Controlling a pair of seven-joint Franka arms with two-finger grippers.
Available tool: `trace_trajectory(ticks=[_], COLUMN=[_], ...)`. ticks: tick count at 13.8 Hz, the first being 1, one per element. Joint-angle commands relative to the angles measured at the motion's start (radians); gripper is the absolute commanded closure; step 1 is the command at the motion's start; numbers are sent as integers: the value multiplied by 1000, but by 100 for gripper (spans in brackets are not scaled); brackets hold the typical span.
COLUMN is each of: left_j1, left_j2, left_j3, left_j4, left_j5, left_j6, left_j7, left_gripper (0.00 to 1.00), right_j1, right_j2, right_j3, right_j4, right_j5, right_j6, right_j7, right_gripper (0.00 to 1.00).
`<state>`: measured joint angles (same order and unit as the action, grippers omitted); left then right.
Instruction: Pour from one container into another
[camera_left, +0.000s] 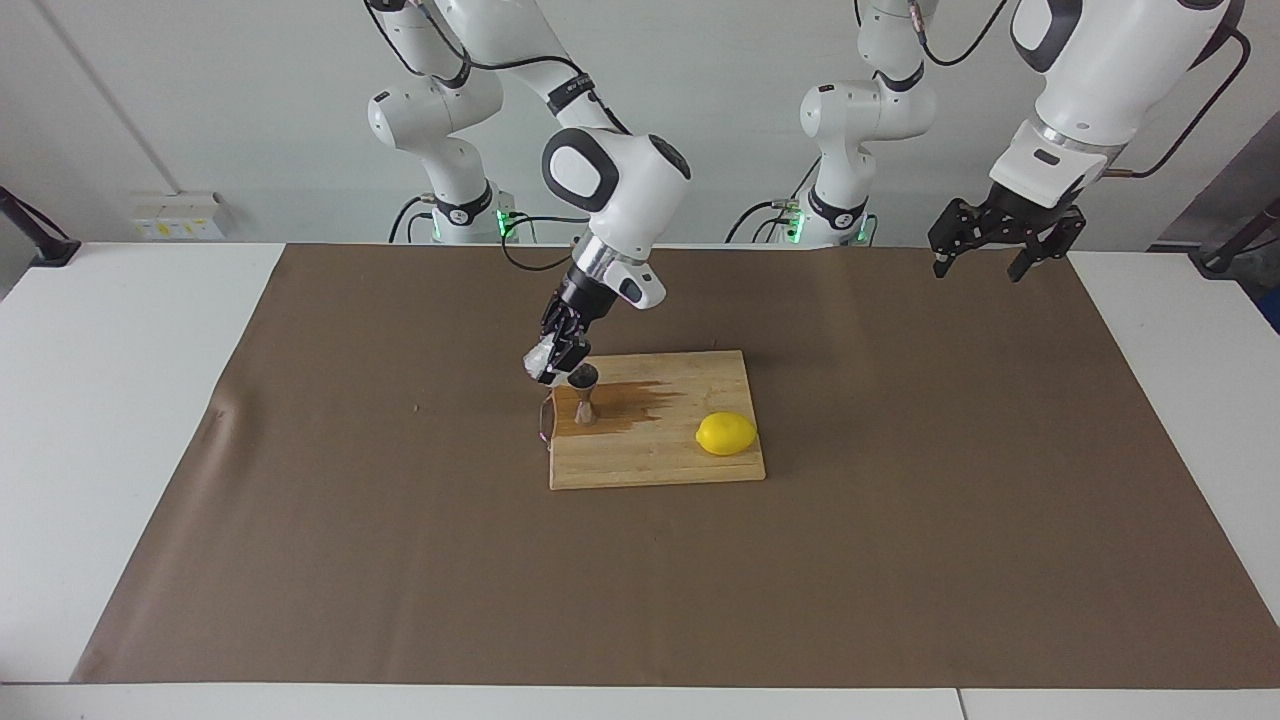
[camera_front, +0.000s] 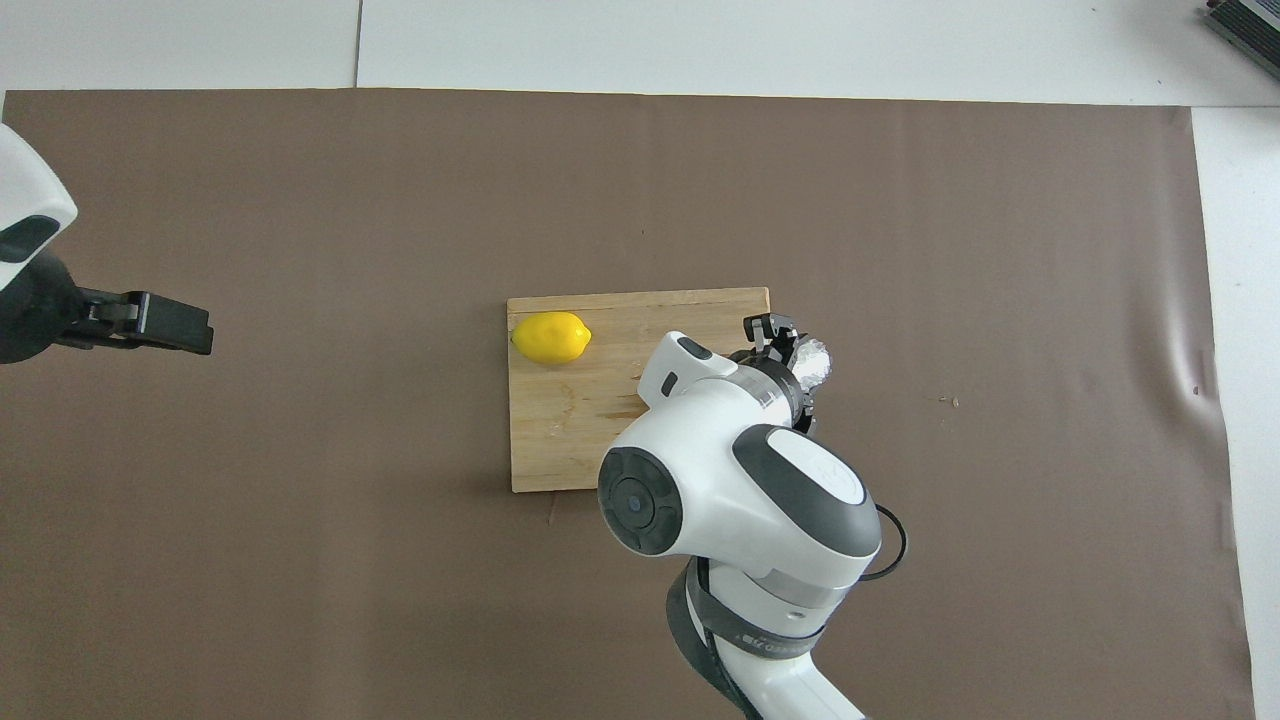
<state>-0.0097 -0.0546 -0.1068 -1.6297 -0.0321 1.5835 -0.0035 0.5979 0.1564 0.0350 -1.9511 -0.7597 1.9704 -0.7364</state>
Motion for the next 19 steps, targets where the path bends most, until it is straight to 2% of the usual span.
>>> trace_trajectory(ticks=[1,5,13,19], left_j1=[-3,-3,-3,-3], left_j2=[-31,-31,-31,-31], left_j3=[7,7,7,7], left_j4=[-33,-33,-33,-35], left_j5=[-8,-8,-8,-8], left_j6=[7,7,7,7], left_j7=[8,8,8,8], left_gripper=[0,0,0,0], right_j1=[-6,-4,-7,-33], right_j2=[-26,-28,-20,-28], right_j3=[3,3,6,6], right_j4=[-31,-39,-28,-2], right_j5=[-44,-84,-66,75], right_j6=[22,25,18,19], right_j7=[42,68,89,77], right_gripper=[100,100,100,100])
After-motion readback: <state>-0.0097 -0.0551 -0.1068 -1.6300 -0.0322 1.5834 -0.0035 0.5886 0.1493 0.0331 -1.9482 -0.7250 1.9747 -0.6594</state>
